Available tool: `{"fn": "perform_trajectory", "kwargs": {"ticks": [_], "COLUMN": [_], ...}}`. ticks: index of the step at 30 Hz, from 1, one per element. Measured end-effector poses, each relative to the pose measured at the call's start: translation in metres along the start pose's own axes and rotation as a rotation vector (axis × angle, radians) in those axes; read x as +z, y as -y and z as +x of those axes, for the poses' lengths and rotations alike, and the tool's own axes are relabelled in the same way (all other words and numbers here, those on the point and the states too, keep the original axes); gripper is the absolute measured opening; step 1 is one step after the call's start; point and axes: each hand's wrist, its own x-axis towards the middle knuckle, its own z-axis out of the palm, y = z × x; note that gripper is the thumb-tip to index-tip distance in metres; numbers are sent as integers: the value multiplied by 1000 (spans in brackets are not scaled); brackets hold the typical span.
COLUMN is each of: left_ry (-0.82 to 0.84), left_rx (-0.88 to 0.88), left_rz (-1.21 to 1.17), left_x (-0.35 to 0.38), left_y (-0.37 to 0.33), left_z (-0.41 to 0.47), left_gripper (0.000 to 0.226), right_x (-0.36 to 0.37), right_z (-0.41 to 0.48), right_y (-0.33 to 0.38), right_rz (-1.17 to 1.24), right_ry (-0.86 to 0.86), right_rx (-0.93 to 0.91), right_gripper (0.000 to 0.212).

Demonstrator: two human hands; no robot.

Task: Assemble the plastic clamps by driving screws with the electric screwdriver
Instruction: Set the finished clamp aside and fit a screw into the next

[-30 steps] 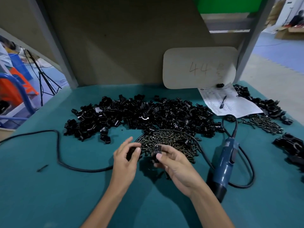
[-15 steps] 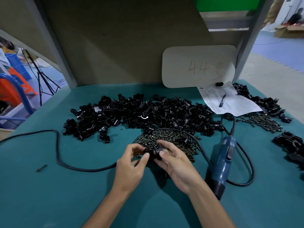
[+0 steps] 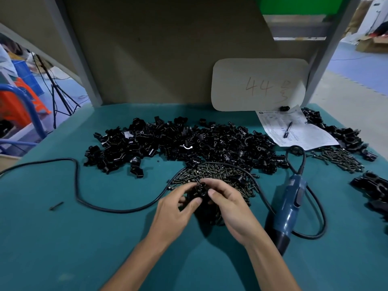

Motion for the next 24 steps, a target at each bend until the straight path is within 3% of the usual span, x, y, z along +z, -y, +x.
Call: {"fn": "perform_trajectory", "kwargs": {"ticks": [5,15,24], "left_ry": [7,38,5], "left_rx": [32,4,15], "left_rz": [56,136,139], "left_x": [-1,1,1], "left_y": [0,-3,-4], "left_z": [0,-2,-3], "left_gripper": [47,52,33], "right_x": [2,7,7], "right_z": [3,2,3], "right_y": [-6,-7,-8], "right_rz": [-122,-29,170], "right_ry": [-66,-58,-64], "right_rx": [-63,5,76], "right_gripper": [36,26,22]}}
